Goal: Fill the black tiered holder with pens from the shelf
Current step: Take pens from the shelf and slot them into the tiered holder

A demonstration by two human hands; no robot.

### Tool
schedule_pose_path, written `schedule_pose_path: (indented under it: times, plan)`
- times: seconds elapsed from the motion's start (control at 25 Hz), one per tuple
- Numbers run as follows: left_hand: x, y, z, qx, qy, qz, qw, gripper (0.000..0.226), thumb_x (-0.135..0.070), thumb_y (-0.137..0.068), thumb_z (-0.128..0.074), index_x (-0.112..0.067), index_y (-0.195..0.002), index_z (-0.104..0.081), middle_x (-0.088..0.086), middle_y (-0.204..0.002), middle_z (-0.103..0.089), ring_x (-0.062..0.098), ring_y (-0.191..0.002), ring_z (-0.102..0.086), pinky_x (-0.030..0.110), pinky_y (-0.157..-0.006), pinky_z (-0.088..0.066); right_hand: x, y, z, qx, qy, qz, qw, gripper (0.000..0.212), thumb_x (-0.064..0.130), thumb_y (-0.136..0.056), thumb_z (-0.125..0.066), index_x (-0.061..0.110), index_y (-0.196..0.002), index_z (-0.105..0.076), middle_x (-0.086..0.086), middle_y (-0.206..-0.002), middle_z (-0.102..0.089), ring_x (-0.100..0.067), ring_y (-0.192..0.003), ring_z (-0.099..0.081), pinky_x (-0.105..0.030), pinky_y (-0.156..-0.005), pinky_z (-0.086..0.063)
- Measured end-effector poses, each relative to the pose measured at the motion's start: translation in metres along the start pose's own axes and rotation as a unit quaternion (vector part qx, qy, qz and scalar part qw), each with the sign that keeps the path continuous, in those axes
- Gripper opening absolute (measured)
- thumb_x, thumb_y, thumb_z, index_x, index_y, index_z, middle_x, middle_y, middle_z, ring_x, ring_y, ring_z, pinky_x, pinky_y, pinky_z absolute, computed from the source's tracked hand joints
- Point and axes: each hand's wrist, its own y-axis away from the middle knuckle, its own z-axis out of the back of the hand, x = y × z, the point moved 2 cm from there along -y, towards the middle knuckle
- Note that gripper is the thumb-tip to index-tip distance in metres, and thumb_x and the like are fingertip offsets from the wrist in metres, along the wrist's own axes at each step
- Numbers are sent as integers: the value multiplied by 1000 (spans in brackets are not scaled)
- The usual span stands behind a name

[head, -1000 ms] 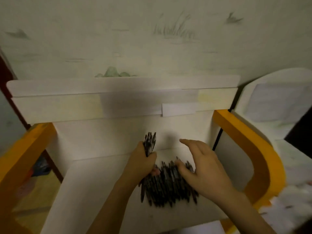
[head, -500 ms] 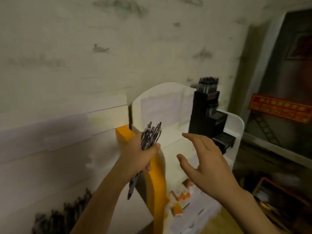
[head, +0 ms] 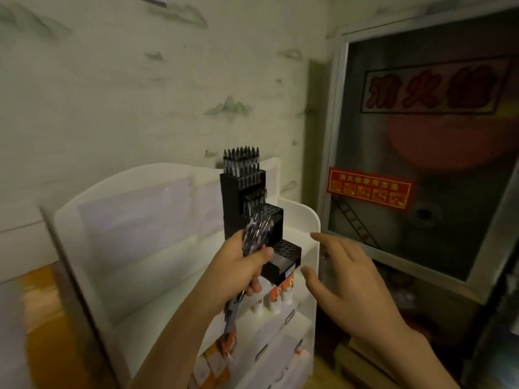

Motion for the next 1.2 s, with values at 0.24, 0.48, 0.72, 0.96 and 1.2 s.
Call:
schedule_pose_path:
  times: [0.24,0.48,0.72,0.96,1.2]
  plan:
    - [9,-76,-40,26,-10,10,1000,12,-23,-92,-62,-15,-95,-55,-2,-54,-54,15,-41,-53,25,-41,-43,-68,-49,-32,5,-28,-6,1000,57,59,-87,-52,42,-138,-35,17,-136,-47,-3,-126,-40,-23,-99,-32]
    - [31,-189,-51,6,-39,20,999,12,-24,-92,-62,-15,-93,-54,-4,-50,-54,13,-40,-53,23,-41,-44,-121,-143,-87,14,-40,19,999,55,52,-89,-55,37,-139,-38,13,-135,-49,-3,-125,-37,-26,-98,-35]
    - [45,-273,-57,0,-74,34,997,11,-28,-93,-61,-23,-98,-53,-3,-56,-57,13,-44,-56,21,-46,-46,-163,-226,-138,49,-103,12,993,53,54,-90,-52,42,-139,-36,19,-139,-45,-2,-129,-37,-25,-104,-31]
    - [52,-319,-78,-6,-104,58,993,21,-32,-94,-58,-21,-111,-54,7,-71,-63,11,-43,-56,19,-46,-46,-175,-281,-177,50,-323,10,945,27,42,-87,-60,43,-114,-58,22,-97,-62,1,-96,-58,-10,-80,-46]
    - [61,-345,-86,-79,-103,108,986,17,-33,-92,-61,-30,-107,-55,7,-88,-65,4,-45,-56,15,-47,-46,-194,-332,-198,197,-477,-38,856,6,18,-81,-76,24,-79,-76,7,-65,-67,-1,-62,-61,-10,-55,-46]
